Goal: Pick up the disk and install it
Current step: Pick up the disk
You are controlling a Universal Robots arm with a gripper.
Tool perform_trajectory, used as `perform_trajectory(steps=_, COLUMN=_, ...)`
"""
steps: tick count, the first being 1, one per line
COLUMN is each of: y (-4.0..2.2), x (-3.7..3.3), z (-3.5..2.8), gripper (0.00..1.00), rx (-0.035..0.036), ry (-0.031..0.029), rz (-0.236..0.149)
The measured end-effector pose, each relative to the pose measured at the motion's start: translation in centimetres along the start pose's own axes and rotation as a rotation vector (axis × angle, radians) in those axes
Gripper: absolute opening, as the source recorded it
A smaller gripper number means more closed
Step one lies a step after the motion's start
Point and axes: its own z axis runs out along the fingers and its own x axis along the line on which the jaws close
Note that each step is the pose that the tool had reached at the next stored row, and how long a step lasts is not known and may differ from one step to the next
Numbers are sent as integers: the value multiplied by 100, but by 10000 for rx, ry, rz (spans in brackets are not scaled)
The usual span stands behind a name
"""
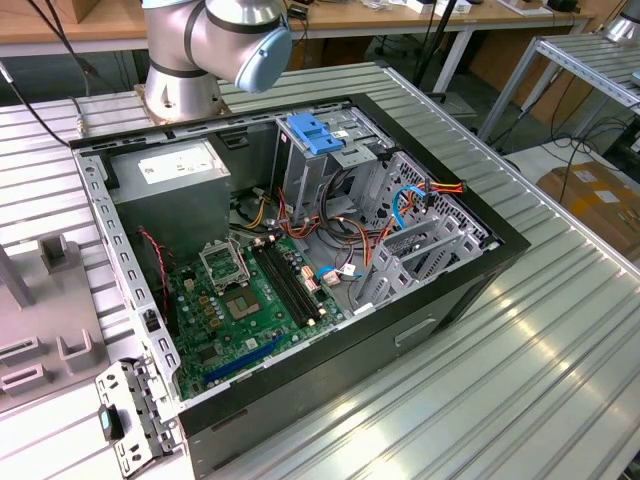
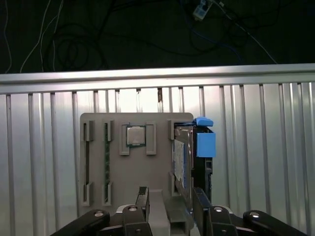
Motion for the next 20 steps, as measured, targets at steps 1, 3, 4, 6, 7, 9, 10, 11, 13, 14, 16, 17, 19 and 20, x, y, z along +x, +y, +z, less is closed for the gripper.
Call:
perform_trajectory(steps=1, y=1, x=-13, z=4, gripper=48, rx=0, ry=0, rz=0)
perform_trajectory(steps=3, y=2, x=-36, z=12, gripper=48, rx=0, ry=-1, rz=0)
perform_trajectory(steps=4, y=2, x=-47, z=15, gripper=48, rx=0, ry=0, rz=0)
perform_trajectory(steps=6, y=3, x=-70, z=23, gripper=48, rx=0, ry=0, rz=0)
perform_trajectory(steps=7, y=3, x=-82, z=27, gripper=48, rx=1, ry=-1, rz=0)
perform_trajectory(steps=9, y=5, x=-117, z=37, gripper=48, rx=0, ry=-1, rz=0)
perform_trajectory(steps=10, y=5, x=-128, z=40, gripper=48, rx=0, ry=-1, rz=0)
perform_trajectory(steps=11, y=6, x=-145, z=45, gripper=48, rx=0, ry=-1, rz=0)
perform_trajectory(steps=13, y=7, x=-175, z=52, gripper=48, rx=-1, ry=-1, rz=0)
perform_trajectory(steps=14, y=8, x=-193, z=56, gripper=48, rx=-1, ry=-1, rz=0)
perform_trajectory(steps=16, y=15, x=-225, z=72, gripper=48, rx=1, ry=-2, rz=0)
perform_trajectory(steps=17, y=20, x=-230, z=77, gripper=48, rx=1, ry=-3, rz=0)
perform_trajectory(steps=19, y=36, x=-240, z=92, gripper=48, rx=-1, ry=-2, rz=-9)
perform_trajectory(steps=20, y=48, x=-247, z=102, gripper=48, rx=0, ry=-2, rz=-28)
